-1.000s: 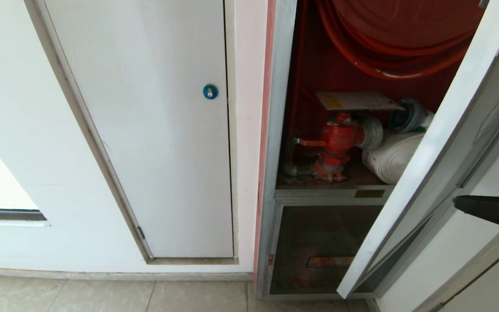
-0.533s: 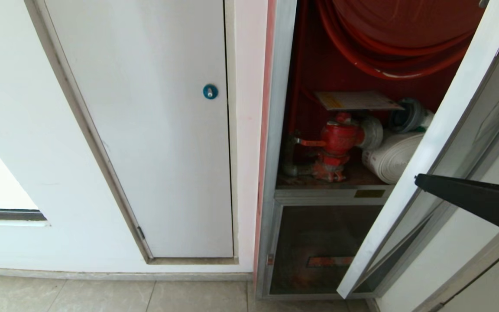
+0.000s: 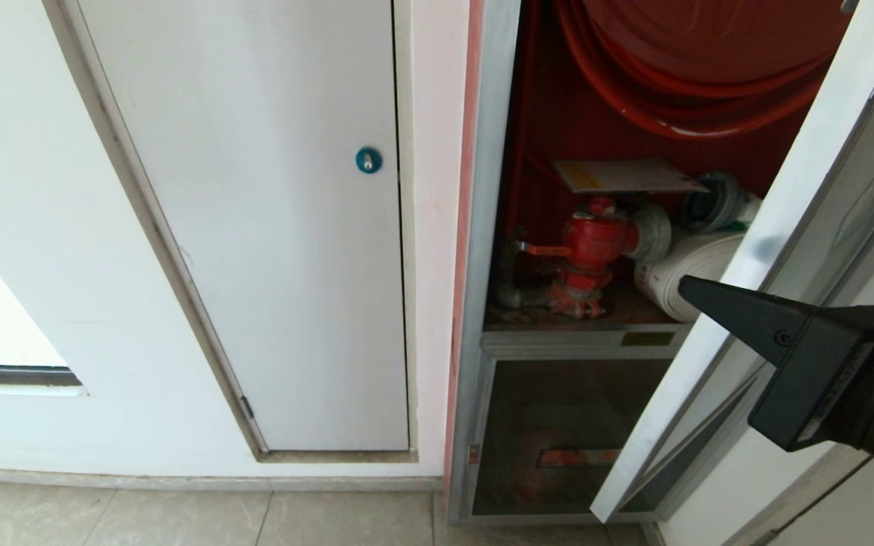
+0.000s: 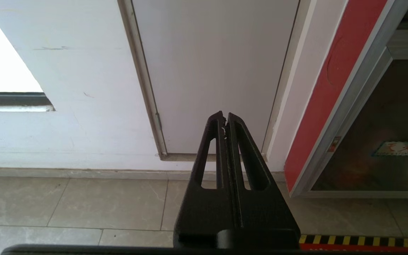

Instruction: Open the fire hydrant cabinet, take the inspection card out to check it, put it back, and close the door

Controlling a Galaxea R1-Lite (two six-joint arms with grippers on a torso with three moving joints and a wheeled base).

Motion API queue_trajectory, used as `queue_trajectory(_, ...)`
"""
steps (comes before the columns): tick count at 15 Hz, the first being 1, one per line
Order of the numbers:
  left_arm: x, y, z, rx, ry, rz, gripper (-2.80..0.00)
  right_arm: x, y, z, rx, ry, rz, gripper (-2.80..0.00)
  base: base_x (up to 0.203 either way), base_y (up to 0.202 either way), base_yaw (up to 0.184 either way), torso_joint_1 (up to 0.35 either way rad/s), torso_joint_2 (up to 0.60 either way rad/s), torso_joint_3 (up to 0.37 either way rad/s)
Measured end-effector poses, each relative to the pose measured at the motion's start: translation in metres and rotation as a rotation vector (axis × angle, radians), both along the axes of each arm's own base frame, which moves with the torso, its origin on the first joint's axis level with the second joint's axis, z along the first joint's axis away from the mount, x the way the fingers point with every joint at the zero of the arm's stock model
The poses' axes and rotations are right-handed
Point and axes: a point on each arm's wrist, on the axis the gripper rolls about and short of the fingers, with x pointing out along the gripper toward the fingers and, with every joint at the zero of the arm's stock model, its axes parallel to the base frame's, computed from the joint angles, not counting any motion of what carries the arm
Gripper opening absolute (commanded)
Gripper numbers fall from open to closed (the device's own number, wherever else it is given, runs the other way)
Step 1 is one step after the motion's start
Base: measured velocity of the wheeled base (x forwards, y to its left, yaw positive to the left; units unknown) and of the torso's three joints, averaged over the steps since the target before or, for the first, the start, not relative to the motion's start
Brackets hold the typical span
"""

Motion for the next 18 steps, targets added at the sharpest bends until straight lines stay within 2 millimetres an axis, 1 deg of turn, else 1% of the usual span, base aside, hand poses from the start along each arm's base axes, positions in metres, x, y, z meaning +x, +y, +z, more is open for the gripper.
queue_trajectory(5,0.000,0.000,0.000,0.000,0.000,0.000,-2.80,0.006,0.010,-0.001,-0.006,-0.008,-0.046,-2.80,0.000,0.000,0.000,0.000,0.00,0.000)
queue_trajectory(9,0.000,0.000,0.000,0.000,0.000,0.000,-2.80,0.015,0.008,0.005,0.000,-0.016,-0.089,-2.80,0.000,0.000,0.000,0.000,0.00,0.000)
queue_trajectory(18,0.000,0.000,0.000,0.000,0.000,0.000,-2.80,0.037,0.005,0.005,-0.007,-0.012,-0.193,-2.80,0.000,0.000,0.000,0.000,0.00,0.000)
